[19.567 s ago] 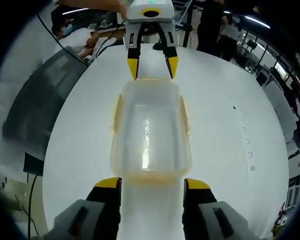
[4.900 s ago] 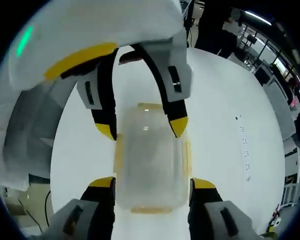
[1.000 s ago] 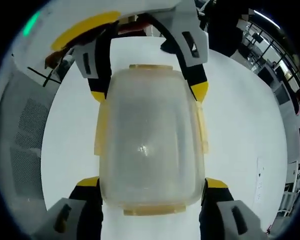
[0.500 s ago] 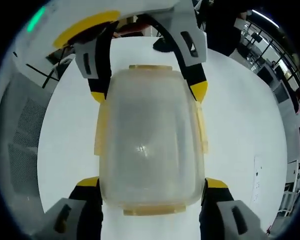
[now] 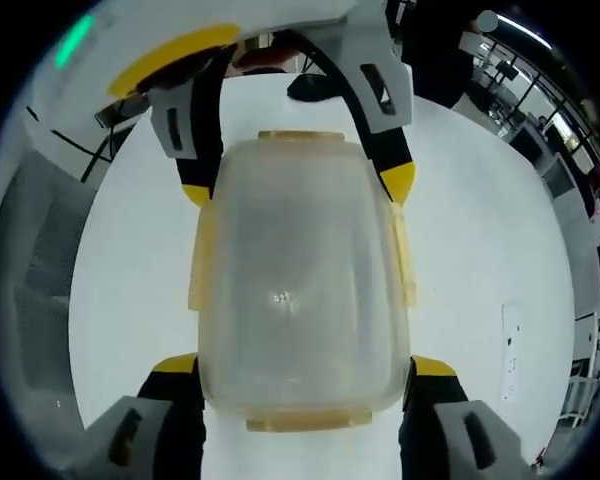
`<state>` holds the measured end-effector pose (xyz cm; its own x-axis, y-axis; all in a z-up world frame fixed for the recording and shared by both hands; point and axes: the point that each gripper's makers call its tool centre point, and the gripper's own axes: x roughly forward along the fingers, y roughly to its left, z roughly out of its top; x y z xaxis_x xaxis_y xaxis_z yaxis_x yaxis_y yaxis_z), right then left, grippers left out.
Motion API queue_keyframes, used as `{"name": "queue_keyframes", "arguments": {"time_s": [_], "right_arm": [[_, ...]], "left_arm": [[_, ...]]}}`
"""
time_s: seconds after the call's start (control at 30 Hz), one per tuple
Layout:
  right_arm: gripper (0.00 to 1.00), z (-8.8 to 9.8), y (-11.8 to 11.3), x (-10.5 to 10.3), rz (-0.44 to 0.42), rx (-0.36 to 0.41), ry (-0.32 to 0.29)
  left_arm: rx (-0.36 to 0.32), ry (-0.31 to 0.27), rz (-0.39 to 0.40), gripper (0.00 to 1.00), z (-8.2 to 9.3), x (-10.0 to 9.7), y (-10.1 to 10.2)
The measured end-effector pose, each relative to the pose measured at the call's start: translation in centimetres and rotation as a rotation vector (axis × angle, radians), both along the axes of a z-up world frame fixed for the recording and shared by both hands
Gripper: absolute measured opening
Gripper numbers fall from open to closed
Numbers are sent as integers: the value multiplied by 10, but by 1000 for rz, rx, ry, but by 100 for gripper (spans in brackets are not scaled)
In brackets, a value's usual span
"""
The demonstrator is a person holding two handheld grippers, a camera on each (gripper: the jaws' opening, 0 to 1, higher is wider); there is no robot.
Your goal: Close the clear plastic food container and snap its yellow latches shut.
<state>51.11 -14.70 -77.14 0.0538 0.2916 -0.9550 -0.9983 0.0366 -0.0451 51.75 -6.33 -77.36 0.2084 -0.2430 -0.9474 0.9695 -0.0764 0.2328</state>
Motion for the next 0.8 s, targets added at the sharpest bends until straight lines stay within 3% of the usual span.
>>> {"name": "queue_keyframes", "arguments": {"time_s": [0.43, 0.5, 0.8], "right_arm": [[82, 1, 2, 0, -28, 15, 4], [81, 4, 1, 1, -21, 19, -13], [78, 14, 2, 1, -17, 41, -40]], "left_arm": [[-10, -2, -3, 84, 1, -2, 1], [-39, 26, 34, 86, 3, -5, -1], [-48, 14, 56, 86, 10, -5, 6]]}}
